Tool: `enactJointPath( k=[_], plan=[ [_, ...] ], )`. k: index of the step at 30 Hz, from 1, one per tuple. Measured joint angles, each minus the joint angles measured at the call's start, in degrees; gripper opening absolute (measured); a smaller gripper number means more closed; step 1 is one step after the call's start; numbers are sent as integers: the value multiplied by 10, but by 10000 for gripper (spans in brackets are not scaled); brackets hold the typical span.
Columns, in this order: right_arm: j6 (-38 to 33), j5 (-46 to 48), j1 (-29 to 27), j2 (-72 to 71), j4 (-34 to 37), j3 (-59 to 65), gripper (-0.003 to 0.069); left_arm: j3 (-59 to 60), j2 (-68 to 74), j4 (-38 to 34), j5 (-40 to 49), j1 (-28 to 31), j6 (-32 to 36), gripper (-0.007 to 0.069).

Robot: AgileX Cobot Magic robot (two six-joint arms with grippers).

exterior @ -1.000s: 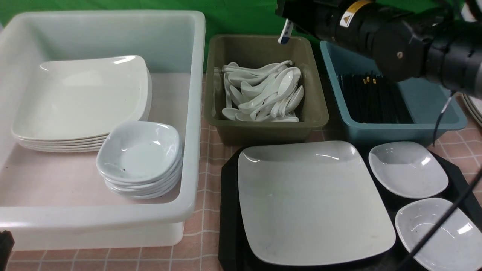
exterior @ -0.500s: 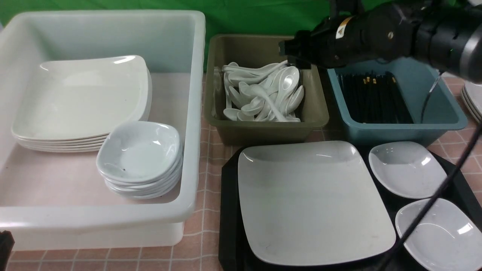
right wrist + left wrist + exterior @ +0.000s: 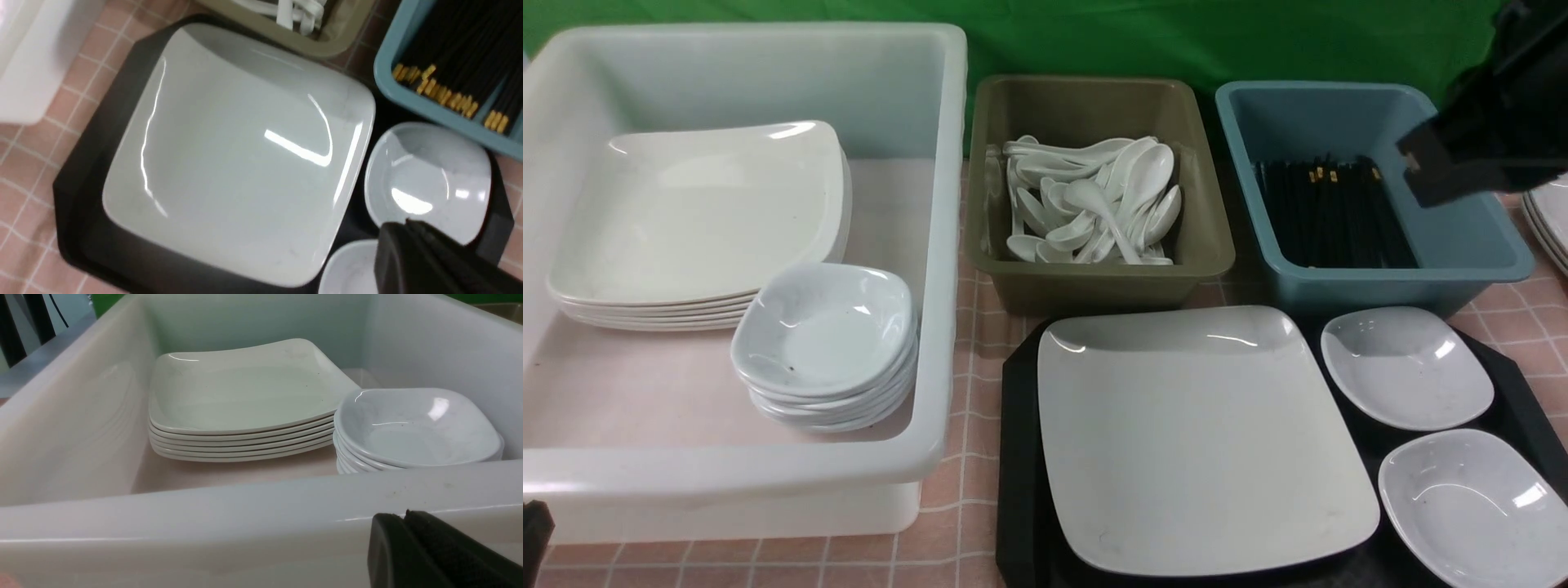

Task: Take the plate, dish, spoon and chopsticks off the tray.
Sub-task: Use the right arm to grab a small plate from the dinner plate

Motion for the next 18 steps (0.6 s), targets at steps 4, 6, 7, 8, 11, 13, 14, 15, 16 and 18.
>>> enactJointPath(
  k=[4,6,7,8,11,13,14,15,16,18],
  plan=[
    [1,0,0,-76,-1,96,30,0,0,0,0,0,0,20],
    [1,-1,0,-123,-1,161,30,0,0,0,0,0,0,20],
    [1,-1,0,-128,-1,167,30,0,0,0,0,0,0,20],
    [7,-1,0,-165,-1,220,30,0,0,0,0,0,0,20],
    [27,-1,0,-222,-1,293,32,0,0,0,0,0,0,20],
    [44,-1,0,-261,-1,353,34,0,0,0,0,0,0,20],
    [46,-1,0,-265,-1,358,34,0,0,0,0,0,0,20],
    [64,-3,0,-298,-1,399,36,0,0,0,0,0,0,20],
    [75,-4,0,-315,-1,423,36,0,0,0,0,0,0,20],
    [86,-9,0,-332,-1,450,37,0,0,0,0,0,0,20]
  ],
)
